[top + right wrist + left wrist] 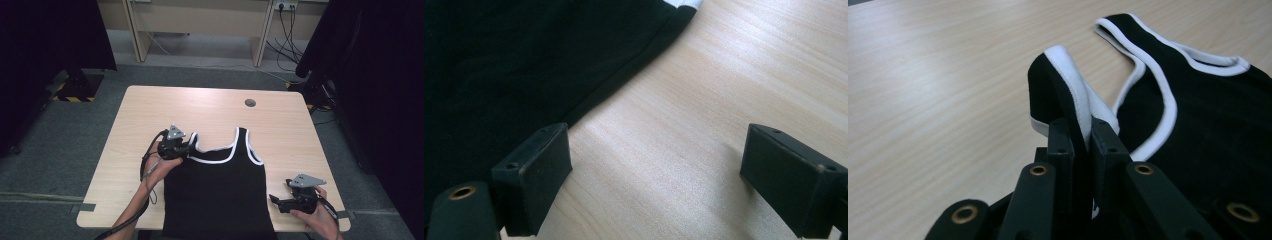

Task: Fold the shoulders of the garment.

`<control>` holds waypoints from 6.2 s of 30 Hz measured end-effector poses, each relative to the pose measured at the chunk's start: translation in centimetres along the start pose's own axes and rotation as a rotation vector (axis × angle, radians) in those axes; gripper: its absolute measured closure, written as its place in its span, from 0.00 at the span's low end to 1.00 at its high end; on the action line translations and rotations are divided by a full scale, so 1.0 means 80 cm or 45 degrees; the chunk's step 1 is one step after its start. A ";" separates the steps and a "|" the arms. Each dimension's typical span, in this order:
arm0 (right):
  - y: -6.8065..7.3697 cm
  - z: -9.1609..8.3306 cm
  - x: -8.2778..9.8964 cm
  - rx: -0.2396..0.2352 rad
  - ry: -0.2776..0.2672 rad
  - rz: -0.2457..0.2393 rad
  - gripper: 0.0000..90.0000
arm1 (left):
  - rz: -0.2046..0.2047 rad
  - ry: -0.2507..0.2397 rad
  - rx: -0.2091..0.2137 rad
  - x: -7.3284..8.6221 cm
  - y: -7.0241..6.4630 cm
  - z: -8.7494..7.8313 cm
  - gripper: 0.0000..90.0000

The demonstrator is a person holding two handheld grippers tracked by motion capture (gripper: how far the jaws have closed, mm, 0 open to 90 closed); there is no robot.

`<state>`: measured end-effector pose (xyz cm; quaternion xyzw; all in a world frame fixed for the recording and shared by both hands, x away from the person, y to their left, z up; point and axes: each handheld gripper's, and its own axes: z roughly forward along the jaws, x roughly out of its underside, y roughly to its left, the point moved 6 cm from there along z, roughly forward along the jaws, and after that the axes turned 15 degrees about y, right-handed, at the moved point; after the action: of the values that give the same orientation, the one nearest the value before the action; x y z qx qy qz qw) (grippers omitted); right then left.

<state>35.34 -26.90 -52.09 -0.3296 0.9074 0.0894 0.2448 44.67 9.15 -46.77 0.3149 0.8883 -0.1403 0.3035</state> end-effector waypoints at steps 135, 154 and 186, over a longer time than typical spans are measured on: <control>0.013 0.023 -0.207 -0.251 -0.210 -0.217 0.88 | 0.049 0.127 -0.013 0.091 -0.042 0.020 0.11; 0.043 0.007 -0.152 -0.191 -0.124 -0.296 0.62 | 0.048 0.127 -0.015 0.091 -0.042 0.020 0.11; 0.028 0.040 -0.086 -0.110 0.021 -0.124 0.50 | -0.004 0.139 0.028 0.119 -0.049 -0.004 0.08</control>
<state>39.72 -20.33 -51.42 -0.3845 0.8875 0.1138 0.2270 36.10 10.79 -52.26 0.3238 0.9025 -0.1330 0.2508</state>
